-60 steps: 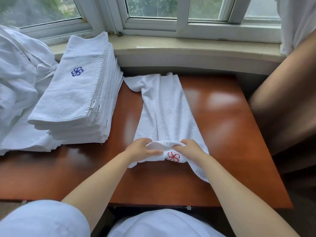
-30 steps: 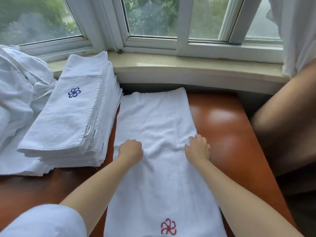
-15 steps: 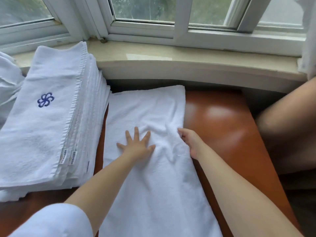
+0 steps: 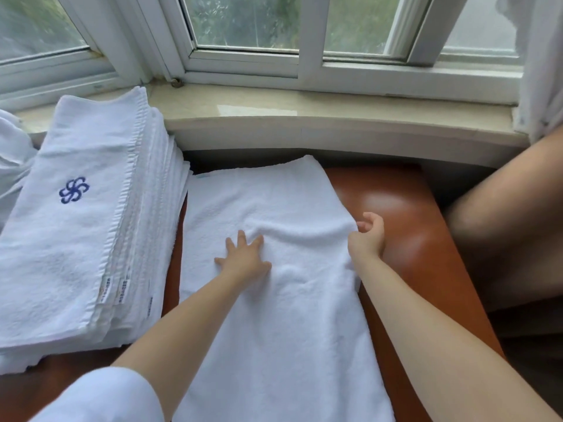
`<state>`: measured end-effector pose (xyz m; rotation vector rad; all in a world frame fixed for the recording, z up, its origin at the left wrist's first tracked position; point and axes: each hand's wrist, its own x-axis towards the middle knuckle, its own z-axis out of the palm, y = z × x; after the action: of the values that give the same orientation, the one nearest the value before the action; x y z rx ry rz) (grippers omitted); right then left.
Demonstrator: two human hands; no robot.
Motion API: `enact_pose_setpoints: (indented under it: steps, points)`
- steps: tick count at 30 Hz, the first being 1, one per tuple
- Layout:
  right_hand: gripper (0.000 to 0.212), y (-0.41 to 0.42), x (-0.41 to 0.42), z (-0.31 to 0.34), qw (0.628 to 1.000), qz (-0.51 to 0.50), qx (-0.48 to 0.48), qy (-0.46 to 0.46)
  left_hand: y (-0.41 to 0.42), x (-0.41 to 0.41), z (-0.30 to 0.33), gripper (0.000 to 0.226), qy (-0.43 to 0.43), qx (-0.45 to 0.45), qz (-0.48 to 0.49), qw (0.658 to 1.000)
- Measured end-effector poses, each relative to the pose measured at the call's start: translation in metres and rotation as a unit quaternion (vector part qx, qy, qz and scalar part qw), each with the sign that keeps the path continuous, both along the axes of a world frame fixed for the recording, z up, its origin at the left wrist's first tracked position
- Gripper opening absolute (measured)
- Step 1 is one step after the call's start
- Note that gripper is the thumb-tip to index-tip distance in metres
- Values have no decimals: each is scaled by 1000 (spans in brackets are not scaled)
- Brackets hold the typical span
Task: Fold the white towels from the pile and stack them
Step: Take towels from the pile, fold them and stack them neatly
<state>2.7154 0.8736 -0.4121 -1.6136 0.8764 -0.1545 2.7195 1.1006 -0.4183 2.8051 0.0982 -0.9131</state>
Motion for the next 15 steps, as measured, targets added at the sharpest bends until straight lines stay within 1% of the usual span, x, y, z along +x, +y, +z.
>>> enact_pose_setpoints:
  steps: [1, 3, 6, 7, 8, 11, 12, 15]
  points:
    - [50, -2, 0, -2, 998, 20, -52, -4, -3, 2, 1, 74, -10, -5, -5, 1000]
    - [49, -3, 0, -9, 992, 73, -102, 24, -11, 6, 3, 76, -28, -13, -35, 999]
    - [50, 2, 7, -16, 961, 116, -206, 146, -23, 13, 2, 70, -55, -19, -76, 995]
    - [51, 4, 12, -16, 955, 120, -219, 162, -26, 16, 2, 67, -62, -24, -77, 995]
    - [50, 6, 18, -14, 958, 125, -203, 157, -28, 21, 1, 64, -66, -29, -76, 994]
    - [48, 12, 48, -5, 985, 123, -70, 95, -30, 38, -1, 59, -73, -24, -88, 993]
    - [48, 13, 58, -1, 988, 119, -46, 86, -31, 45, -2, 57, -78, -21, -95, 992]
    - [48, 14, 82, 1, 991, 110, -17, 81, -31, 70, -1, 51, -120, -15, -106, 987]
